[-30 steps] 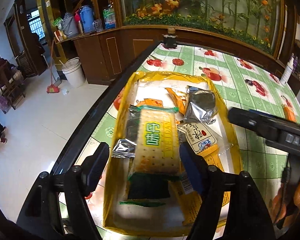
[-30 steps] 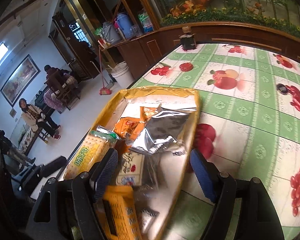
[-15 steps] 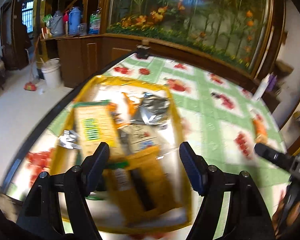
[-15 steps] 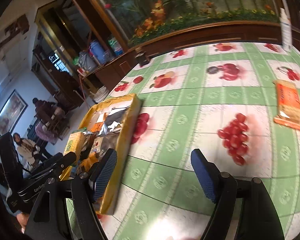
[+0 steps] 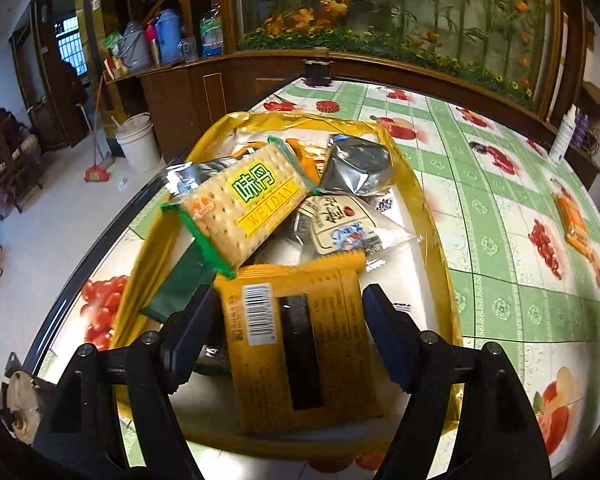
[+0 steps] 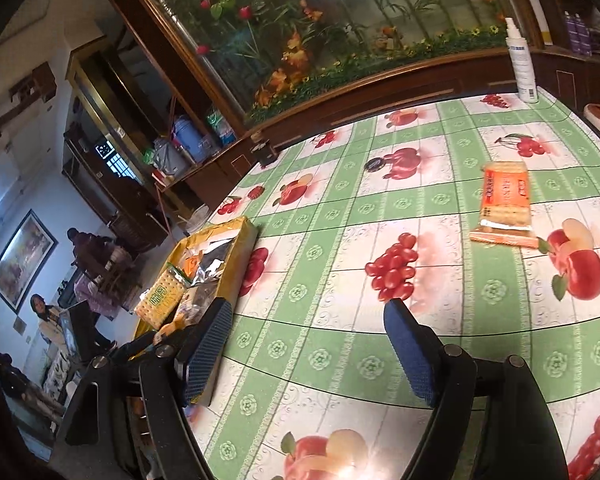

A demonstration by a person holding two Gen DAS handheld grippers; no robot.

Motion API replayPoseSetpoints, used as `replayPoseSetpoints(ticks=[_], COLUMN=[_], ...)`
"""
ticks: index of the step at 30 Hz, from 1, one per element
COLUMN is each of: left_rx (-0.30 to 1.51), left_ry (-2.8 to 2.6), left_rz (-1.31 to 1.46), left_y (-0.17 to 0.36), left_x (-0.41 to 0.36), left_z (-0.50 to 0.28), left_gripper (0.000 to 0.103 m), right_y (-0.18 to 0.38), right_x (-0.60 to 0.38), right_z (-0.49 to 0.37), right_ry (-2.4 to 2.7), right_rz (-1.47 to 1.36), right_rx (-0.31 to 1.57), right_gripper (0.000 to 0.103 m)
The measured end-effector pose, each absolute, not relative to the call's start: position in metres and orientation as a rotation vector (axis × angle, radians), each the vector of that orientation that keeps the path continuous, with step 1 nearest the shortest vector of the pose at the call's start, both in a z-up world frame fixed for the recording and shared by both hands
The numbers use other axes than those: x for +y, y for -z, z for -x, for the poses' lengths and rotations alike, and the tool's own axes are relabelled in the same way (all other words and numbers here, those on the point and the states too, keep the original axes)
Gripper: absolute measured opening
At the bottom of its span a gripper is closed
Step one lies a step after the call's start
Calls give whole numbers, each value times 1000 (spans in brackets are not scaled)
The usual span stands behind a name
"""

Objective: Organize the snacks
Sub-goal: 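Withdraw both open tools up and away from the tray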

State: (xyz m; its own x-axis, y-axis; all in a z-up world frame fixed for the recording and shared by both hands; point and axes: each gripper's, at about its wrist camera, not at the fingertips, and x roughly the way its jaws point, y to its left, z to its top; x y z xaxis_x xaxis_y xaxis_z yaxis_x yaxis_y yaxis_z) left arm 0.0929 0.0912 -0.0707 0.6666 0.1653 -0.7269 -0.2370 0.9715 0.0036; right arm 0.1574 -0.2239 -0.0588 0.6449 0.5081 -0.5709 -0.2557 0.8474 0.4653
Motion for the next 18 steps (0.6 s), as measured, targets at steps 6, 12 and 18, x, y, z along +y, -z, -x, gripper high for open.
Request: replayPoseSetpoints(ticks=[6, 12, 18], left_rx=[678, 681, 705], left_ry=[-173, -56, 1], left_rz=[81, -13, -155], left_y=[25, 5, 16], left_x=[75, 23, -22], left_z=[-73, -75, -73], left_gripper=[76, 76, 76], right_y=[66, 73, 79], right_x=[-244, -270, -297], right_z=[-159, -155, -150], right_ry=[-405, -325, -224], right_rz=[-384, -388, -397], right_rx=[756, 759, 771], right_gripper=[80, 80, 80])
